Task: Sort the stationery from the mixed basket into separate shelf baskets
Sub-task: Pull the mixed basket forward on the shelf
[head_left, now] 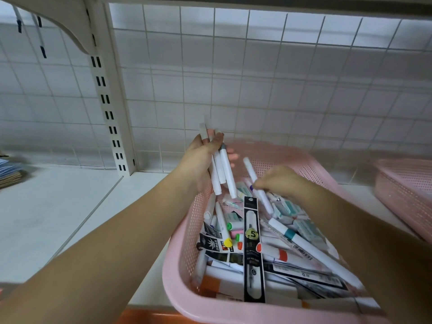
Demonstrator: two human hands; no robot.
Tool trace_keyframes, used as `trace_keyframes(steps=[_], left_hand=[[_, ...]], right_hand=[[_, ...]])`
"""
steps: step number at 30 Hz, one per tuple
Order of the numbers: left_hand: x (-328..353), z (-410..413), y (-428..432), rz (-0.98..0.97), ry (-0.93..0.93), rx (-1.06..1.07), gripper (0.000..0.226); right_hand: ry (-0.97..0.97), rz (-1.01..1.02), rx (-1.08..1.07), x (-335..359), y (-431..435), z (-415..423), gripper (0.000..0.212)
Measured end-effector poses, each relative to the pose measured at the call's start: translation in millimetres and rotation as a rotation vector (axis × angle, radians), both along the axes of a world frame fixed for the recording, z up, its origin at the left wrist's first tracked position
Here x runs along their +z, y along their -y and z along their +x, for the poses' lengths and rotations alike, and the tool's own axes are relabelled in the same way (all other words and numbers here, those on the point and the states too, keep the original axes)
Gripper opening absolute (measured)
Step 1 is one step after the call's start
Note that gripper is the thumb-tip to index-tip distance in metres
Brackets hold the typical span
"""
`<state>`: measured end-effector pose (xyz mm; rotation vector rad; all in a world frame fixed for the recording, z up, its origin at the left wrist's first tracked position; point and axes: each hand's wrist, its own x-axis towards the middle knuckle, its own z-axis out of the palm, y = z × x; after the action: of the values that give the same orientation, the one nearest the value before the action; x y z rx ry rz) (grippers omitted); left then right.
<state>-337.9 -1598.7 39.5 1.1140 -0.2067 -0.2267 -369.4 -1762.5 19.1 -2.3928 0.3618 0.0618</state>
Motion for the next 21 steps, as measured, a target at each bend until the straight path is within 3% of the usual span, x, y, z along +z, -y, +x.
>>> trace_keyframes(steps=[2, 4, 12, 17, 21], left_hand=[[0, 1, 0, -0.011, -0.005, 0.004, 0.017], [0, 2, 0, -0.014, -0.002, 0.003, 0.019], [-3, 4, -1, 0.015, -0.009, -0.02, 0.006], [-3, 5, -2, 0.013, -0.021, -0.023, 0.011], [-3, 6, -2, 0.017, -0.017, -0.056, 0.012]], right_hand=[[0.14, 0.306, -0.021, 7, 3, 1, 0.012], [0.222, 0.478, 0.006, 11, 3, 3, 0.011], [0.386, 0.761, 0.056, 20, -4, -2, 0.011], [0.347, 0.902, 0.065, 25, -6, -6, 0.006], [0.285, 0.888, 0.09, 26, -7, -9, 0.011]])
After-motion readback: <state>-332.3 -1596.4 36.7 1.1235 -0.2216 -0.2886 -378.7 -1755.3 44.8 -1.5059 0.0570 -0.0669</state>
